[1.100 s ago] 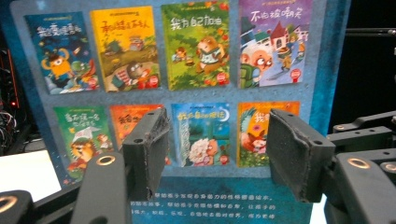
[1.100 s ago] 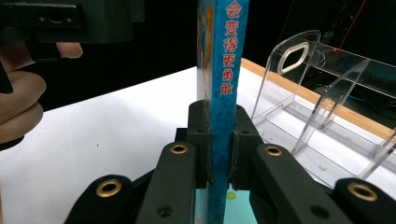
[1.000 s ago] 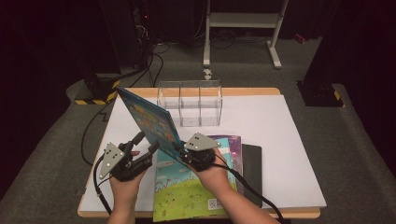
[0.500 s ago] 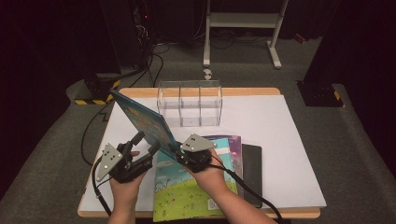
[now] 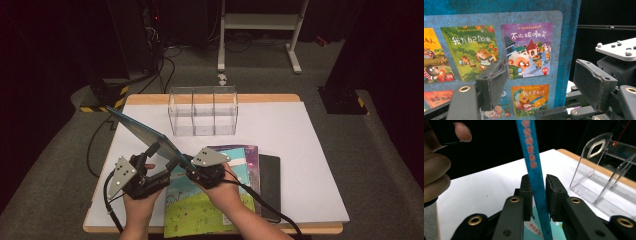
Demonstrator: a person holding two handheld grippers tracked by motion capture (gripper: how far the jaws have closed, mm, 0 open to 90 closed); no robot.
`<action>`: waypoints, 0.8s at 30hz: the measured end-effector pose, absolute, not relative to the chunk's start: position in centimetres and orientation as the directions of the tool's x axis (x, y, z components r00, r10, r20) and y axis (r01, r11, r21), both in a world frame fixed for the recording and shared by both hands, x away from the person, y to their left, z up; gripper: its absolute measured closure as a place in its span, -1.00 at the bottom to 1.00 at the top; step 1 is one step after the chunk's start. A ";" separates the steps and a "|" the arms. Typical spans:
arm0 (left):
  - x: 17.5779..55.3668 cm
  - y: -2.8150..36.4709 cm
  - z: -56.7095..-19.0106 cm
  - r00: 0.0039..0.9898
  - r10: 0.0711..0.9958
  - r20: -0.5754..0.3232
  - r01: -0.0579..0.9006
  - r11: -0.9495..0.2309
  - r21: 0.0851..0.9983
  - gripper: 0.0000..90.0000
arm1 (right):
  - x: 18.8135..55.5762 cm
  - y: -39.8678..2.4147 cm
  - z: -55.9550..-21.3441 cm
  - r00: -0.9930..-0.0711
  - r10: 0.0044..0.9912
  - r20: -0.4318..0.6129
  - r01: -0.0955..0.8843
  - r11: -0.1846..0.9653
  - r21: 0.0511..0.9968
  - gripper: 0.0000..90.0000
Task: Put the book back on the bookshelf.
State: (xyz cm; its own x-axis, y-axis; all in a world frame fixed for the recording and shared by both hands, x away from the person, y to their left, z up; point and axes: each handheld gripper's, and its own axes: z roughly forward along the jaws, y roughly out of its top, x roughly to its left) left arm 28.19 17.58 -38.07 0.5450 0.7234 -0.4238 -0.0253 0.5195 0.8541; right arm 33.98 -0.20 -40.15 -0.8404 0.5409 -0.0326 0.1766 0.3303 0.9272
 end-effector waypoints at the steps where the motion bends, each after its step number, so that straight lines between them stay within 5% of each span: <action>1: 28.2 17.6 -38.1 0.545 0.721 -0.428 -0.024 0.524 0.851 -0.42 | 34.0 -0.4 -40.2 -0.842 0.540 -0.020 0.189 0.328 0.925 0.62; 24: 28.3 17.8 -37.9 0.477 0.774 -0.417 -0.030 0.488 0.872 -0.41 | 31.5 0.1 -41.8 -0.897 0.440 0.035 0.210 0.355 0.911 0.57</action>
State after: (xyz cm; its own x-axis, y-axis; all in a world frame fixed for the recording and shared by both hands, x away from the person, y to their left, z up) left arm 28.33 17.75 -37.85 0.4767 0.7738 -0.4172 -0.0297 0.4885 0.8721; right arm 31.53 0.13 -41.78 -0.8973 0.4400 0.0352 0.2097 0.3548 0.9111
